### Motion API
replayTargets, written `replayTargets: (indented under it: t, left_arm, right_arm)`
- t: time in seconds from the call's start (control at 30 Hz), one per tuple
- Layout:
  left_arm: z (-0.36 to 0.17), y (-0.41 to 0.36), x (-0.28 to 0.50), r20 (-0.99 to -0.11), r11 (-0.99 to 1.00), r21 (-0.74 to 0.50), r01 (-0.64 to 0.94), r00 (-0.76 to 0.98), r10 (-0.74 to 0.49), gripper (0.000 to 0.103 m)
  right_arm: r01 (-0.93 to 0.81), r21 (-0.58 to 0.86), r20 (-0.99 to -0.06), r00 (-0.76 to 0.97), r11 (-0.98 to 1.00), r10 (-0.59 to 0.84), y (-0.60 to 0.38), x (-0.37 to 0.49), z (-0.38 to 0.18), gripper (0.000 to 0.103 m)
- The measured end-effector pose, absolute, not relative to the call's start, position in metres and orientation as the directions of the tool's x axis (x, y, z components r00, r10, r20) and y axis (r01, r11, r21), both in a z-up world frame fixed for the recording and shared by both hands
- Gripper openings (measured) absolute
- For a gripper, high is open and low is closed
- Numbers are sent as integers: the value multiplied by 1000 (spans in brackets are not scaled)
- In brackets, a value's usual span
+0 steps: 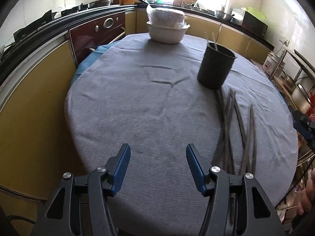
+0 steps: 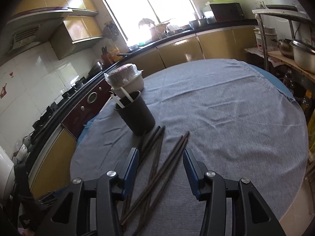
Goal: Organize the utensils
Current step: 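Move both grippers back over the dark chopsticks pile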
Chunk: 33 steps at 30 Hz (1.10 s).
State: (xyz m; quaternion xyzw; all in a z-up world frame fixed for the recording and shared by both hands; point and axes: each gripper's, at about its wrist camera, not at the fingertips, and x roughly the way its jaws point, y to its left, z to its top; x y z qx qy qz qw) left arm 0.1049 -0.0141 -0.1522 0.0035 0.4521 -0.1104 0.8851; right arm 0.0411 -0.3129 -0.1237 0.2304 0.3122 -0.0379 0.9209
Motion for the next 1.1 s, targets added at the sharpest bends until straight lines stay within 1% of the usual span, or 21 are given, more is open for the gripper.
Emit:
replayTargets:
  t: [0.23, 0.37, 0.5, 0.63, 0.73, 0.9, 0.93, 1.0, 1.07, 1.1]
  left_arm:
    - [-160, -13, 112, -813, 973, -103, 206, 546, -202, 60]
    - [-159, -27, 111, -814, 963, -102, 251, 536, -226, 60]
    - [-160, -44, 109, -816, 945, -110, 309, 514, -263, 60]
    - [-161, -55, 114, -821, 938, -118, 326, 500, -277, 60]
    - [-161, -63, 124, -824, 930, -145, 339, 479, -303, 60]
    - [-162, -76, 142, -831, 918, -185, 350, 444, -336, 60]
    - [-163, -78, 146, -831, 916, -194, 352, 437, -344, 60]
    - [-166, -81, 154, -835, 911, -212, 354, 418, -357, 60]
    - [-169, -84, 164, -841, 907, -231, 351, 397, -368, 60]
    - [-170, -85, 167, -842, 904, -242, 353, 387, -376, 60]
  right_arm:
    - [257, 407, -637, 768, 877, 70, -333, 44, -137, 49]
    - [260, 462, -658, 742, 848, 131, -342, 50, -151, 49]
    - [266, 471, -676, 722, 841, 151, -343, 56, -163, 46]
    - [270, 503, -678, 712, 821, 181, -346, 63, -170, 44]
    - [287, 516, -700, 685, 807, 204, -350, 81, -176, 44]
    - [330, 505, -743, 636, 797, 208, -357, 121, -180, 40]
    - [336, 507, -749, 628, 794, 212, -358, 130, -181, 38]
    - [360, 480, -778, 596, 800, 199, -361, 152, -183, 37]
    - [388, 462, -801, 569, 797, 187, -365, 168, -186, 32]
    - [402, 453, -811, 556, 795, 181, -368, 176, -188, 31]
